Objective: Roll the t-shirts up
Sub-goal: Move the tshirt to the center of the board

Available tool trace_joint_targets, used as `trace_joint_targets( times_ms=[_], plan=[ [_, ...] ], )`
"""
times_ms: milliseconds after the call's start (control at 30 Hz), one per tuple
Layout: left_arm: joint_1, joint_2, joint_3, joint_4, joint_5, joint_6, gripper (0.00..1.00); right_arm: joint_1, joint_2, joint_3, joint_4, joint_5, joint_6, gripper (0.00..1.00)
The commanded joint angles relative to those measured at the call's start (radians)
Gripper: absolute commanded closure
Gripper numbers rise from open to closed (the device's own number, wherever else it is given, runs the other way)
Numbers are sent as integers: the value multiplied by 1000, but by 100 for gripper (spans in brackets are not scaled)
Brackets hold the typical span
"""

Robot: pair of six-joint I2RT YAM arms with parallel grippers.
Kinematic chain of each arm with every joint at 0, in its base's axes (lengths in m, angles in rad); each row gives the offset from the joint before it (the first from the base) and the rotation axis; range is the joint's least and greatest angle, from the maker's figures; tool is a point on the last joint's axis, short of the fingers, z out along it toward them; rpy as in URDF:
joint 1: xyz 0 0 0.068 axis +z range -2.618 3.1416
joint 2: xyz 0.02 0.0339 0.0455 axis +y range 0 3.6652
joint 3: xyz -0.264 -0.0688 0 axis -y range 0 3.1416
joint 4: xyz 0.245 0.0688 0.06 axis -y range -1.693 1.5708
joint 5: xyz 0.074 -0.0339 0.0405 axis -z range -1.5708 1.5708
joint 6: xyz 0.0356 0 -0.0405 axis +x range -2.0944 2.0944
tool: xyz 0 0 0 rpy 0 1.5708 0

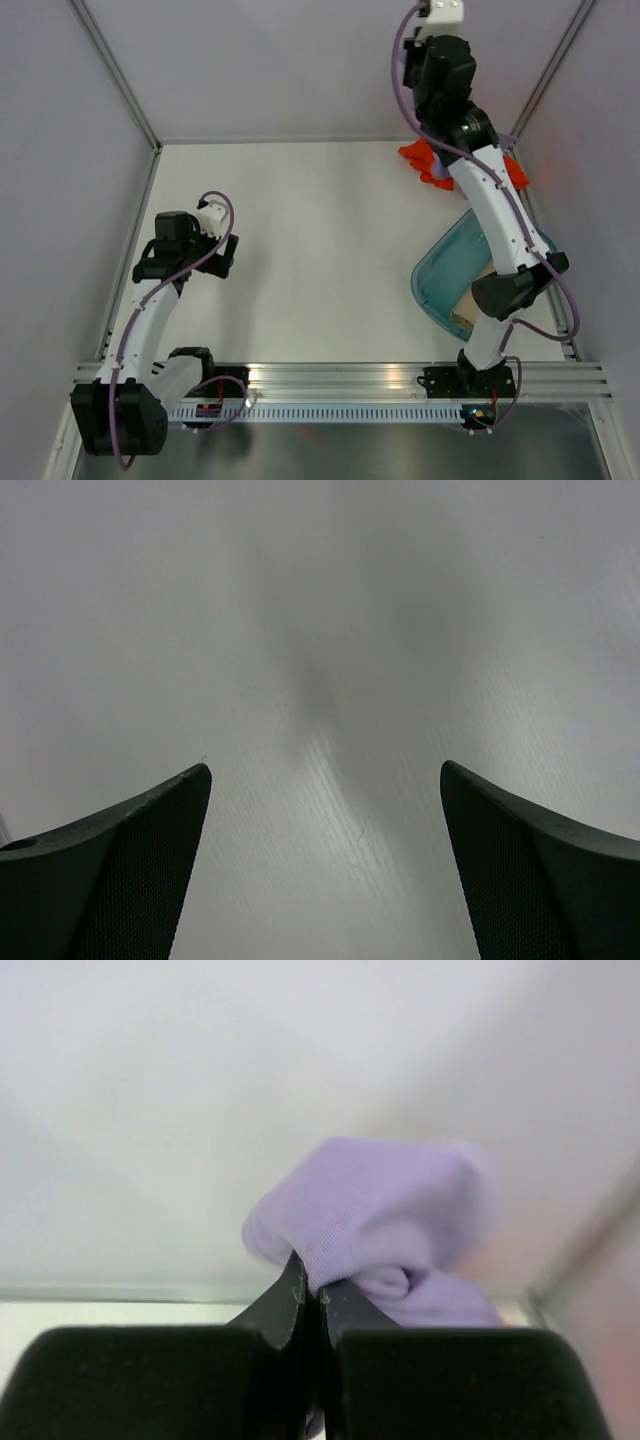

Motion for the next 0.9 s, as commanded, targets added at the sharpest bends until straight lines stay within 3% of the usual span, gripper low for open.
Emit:
trace_joint_targets(
  times_ms=[0, 100, 133, 200, 267, 400, 567, 667, 700, 733, 767, 800, 867],
  plan=[
    [-1, -27, 36, -10, 31, 14, 0, 246, 74, 214, -68, -330, -244, 100],
    [-1, -48, 27, -10, 19, 21, 0, 392, -16, 124, -44, -702, -243, 100],
    [-1, -57, 24, -10, 17, 23, 0, 416, -58, -16, 116, -785, -196, 100],
    [-1, -65, 21, -10, 18, 24, 0, 417, -158, -125, 266, -858, -67, 100],
    [-1, -71, 22, -10, 26, 20, 0, 414, -177, -174, 343, -838, -16, 100],
    [-1, -102, 24, -9, 46, 20, 0, 406, -107, -179, 303, -653, 61, 100],
    [-1, -137, 15, -10, 51, 58, 0, 377, 60, -130, 123, -452, 182, 100],
    [-1, -148, 10, -23, 26, 66, 0, 251, 212, -19, -40, -372, 359, 100],
    [-1, -150, 8, -26, 22, 67, 0, 140, 258, 37, -115, -393, 419, 93],
    [-1, -150, 7, -30, 17, 69, 0, 80, 353, 68, -154, -412, 509, 79],
    [-1, -151, 2, -32, 14, 72, 0, 29, 402, 102, -192, -450, 536, 47],
    [-1, -144, 1, -32, 12, 73, 0, -52, 448, 169, -280, -474, 550, 41],
    [-1, -125, -2, -33, 0, 72, 0, -83, 518, 188, -336, -487, 503, 38]
  ],
)
